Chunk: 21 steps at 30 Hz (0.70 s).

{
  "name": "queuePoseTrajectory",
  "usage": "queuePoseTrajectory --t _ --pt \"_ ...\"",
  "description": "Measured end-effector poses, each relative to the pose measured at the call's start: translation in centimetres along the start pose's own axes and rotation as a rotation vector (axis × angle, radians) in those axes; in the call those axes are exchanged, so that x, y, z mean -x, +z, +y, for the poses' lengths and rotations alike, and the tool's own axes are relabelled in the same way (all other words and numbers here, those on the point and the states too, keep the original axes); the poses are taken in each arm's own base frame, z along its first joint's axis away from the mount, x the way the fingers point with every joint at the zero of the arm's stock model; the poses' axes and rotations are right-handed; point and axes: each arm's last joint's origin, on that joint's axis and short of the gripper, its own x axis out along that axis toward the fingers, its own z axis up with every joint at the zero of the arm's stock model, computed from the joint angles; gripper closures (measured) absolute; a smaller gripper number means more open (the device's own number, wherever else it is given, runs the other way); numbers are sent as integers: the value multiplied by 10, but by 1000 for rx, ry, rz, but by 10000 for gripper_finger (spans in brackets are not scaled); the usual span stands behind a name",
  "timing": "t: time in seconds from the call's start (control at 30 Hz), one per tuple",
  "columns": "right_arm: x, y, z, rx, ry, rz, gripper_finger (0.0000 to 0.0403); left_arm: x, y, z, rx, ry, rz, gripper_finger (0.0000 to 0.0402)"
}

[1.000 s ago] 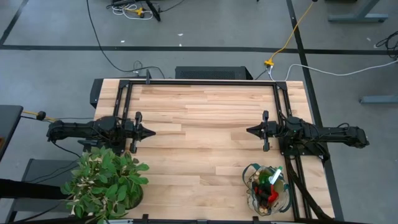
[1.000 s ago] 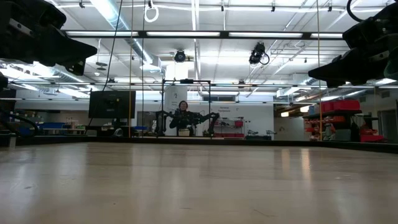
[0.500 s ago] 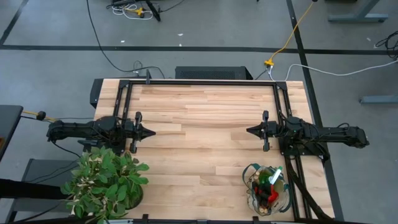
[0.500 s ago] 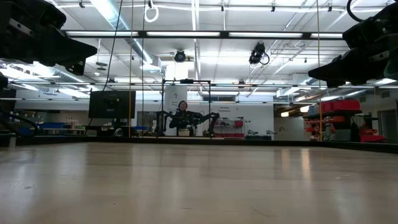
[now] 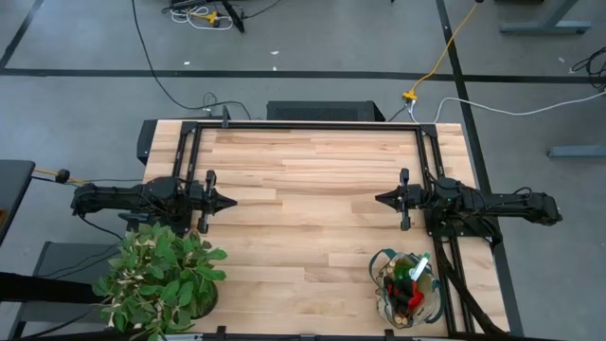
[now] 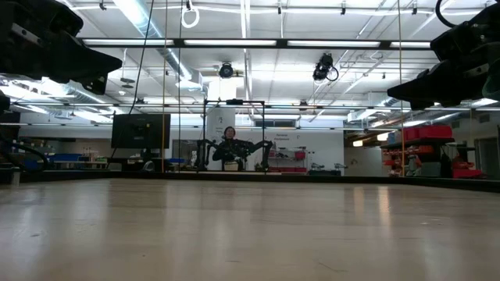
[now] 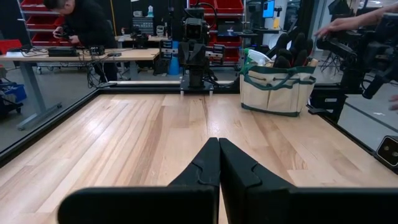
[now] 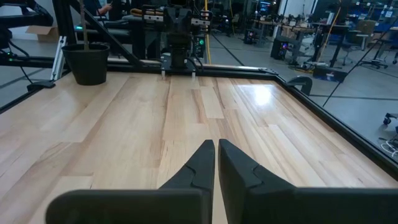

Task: Pick & Place Garden tools in Gardening bag
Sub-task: Return to Home Position

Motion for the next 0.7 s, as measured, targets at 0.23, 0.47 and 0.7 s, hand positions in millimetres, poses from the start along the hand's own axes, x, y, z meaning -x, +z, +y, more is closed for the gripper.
queuePoseTrajectory --t 0.23,0.47,0.7 --pt "1 1 0 0 -3 -16 378 0 0 0 0 0 0 399" --pt "7 8 -1 0 -8 -105 378 0 0 0 0 0 0 399" --pt "10 12 -1 0 -14 -156 378 0 0 0 0 0 0 399"
